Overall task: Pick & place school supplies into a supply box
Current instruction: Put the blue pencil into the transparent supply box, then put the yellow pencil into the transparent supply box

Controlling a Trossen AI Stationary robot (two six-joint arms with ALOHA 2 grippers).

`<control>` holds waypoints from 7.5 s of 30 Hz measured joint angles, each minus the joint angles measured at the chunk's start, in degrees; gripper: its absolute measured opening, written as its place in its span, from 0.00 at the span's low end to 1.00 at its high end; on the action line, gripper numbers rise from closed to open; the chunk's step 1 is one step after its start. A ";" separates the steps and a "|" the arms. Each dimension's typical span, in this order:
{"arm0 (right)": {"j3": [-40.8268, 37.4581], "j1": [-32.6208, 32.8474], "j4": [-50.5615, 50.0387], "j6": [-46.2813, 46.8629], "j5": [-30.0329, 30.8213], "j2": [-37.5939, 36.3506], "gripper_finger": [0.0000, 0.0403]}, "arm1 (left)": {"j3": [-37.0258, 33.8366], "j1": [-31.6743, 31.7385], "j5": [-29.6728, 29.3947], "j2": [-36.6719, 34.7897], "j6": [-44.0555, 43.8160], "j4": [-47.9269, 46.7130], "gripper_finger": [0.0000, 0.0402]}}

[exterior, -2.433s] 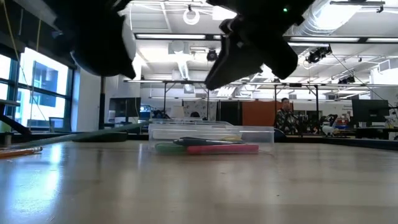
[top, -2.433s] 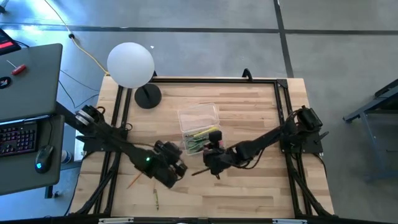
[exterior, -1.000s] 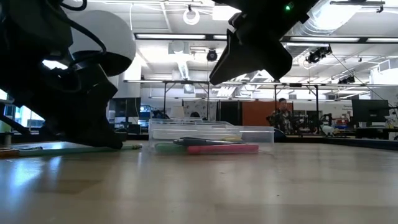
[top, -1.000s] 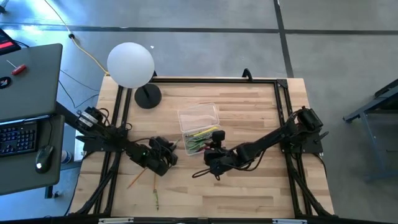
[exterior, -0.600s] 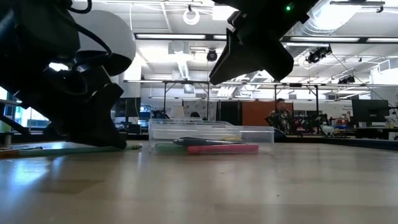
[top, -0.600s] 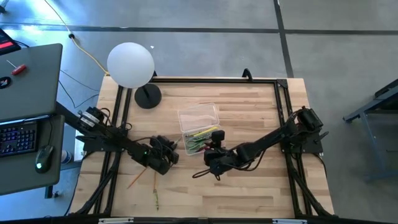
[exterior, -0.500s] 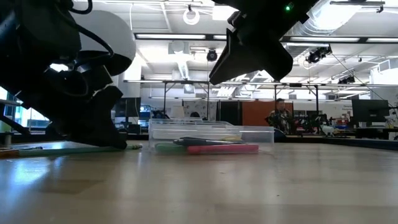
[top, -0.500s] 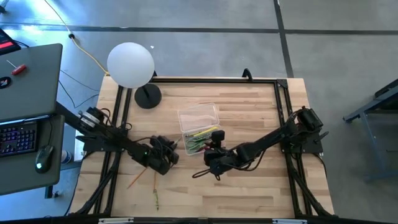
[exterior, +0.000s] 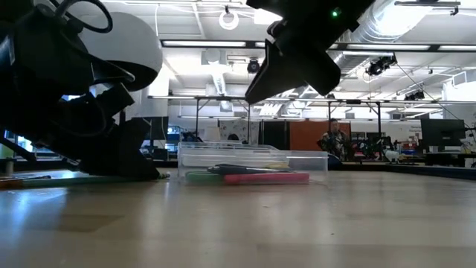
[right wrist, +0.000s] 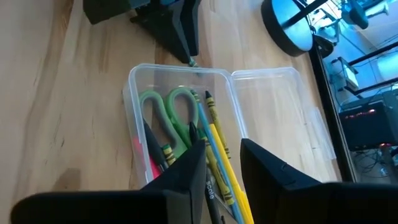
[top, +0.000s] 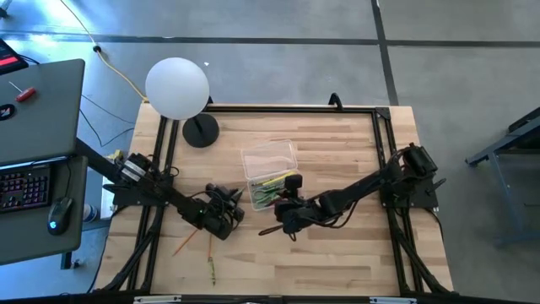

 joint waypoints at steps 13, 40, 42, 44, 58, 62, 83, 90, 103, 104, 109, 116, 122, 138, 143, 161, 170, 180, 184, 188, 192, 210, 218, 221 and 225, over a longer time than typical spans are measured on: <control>0.00 -1.00 3.20 2.87 -2.57 0.00 0.19 | -0.20 0.17 0.91 -1.35 0.01 -0.13 0.06; 0.00 5.87 -7.26 14.24 6.91 -8.33 0.20 | 14.51 15.95 25.33 -17.21 37.64 0.50 0.12; 0.00 6.56 -9.71 17.22 5.71 -9.74 0.20 | 15.52 18.47 29.03 -14.40 38.35 0.74 0.15; 0.00 7.07 -11.69 18.99 6.32 -10.12 0.20 | 16.23 20.10 31.39 -11.93 40.13 3.08 0.17; -4.22 6.75 -12.34 20.33 6.68 -10.05 0.19 | 28.94 24.62 37.88 -0.22 50.82 10.84 0.17; -5.27 6.67 -12.13 20.34 6.60 -10.05 0.20 | 32.08 24.65 37.72 -0.26 52.77 6.75 0.18; -5.27 6.78 -11.68 21.46 6.19 -10.05 0.20 | 34.79 23.25 39.98 -13.44 50.88 -26.59 0.23; -9.22 6.81 -9.38 23.27 5.77 -10.10 0.19 | 34.77 12.10 29.29 -28.81 30.88 -52.40 0.23; -20.68 5.06 26.02 2.93 1.65 -10.10 0.19 | 25.03 -23.49 9.22 -28.01 -27.23 -58.57 0.23; -21.04 4.74 28.77 0.71 0.45 -10.10 0.19 | 25.03 -24.38 11.25 -27.52 -30.58 -59.87 0.23; -21.38 3.03 38.95 -7.04 -4.54 -10.10 0.19 | 24.98 -25.75 34.22 -27.15 -43.82 -74.30 0.23; -21.35 0.70 47.56 -10.19 -8.23 -10.10 0.19 | 25.03 -25.77 51.69 -27.39 -53.56 -84.33 0.23; -21.35 -0.46 47.77 -10.18 -13.44 -10.10 0.19 | 20.74 -25.75 51.76 -27.15 -55.40 -80.27 0.23; -21.35 -0.33 47.57 -6.68 -18.73 -10.10 0.19 | 4.92 -25.73 61.11 -27.17 -60.17 -69.37 0.23; -21.35 -0.33 47.60 -6.69 -18.74 -10.10 0.19 | 4.15 -25.73 61.11 -27.28 -60.38 -69.12 0.23; -21.33 -0.35 46.55 -7.12 -18.73 -10.08 0.19 | 5.27 -25.70 54.66 -27.10 -60.15 -62.24 0.23; -21.33 -0.35 46.39 -6.87 -18.70 -10.08 0.19 | 4.48 -25.73 41.48 -27.21 -58.85 -55.97 0.10; -21.33 -0.37 45.98 -6.71 -19.48 -10.08 0.19 | -0.49 -20.33 21.47 -24.34 -55.45 -43.37 0.06; -21.33 -0.37 45.96 -6.71 -19.76 -10.08 0.19 | -1.18 -15.62 15.70 -20.64 -49.57 -37.77 0.08; -21.33 -0.33 45.89 -6.71 -19.75 -10.08 0.19 | -1.20 -11.46 12.38 -18.31 -41.36 -30.36 0.10; -21.33 -0.33 45.87 -6.71 -19.75 -10.08 0.19 | -1.22 -7.54 13.06 -17.96 -32.52 -25.14 0.13; -21.33 -0.35 45.01 -6.69 -19.75 -10.05 0.19 | 1.73 2.03 11.16 -12.88 -10.50 -19.15 0.28; -21.31 -0.35 42.92 -6.66 -19.77 -10.03 0.19 | 1.90 1.42 1.69 -1.95 -11.87 -13.52 0.29; -21.31 -0.35 42.34 -6.62 -19.74 -10.03 0.19 | 1.81 0.24 -1.79 -0.05 -11.92 -12.47 0.29; -21.31 -0.35 42.15 -5.33 -19.51 -10.03 0.19 | 1.77 0.00 -1.59 0.42 -12.34 -12.46 0.29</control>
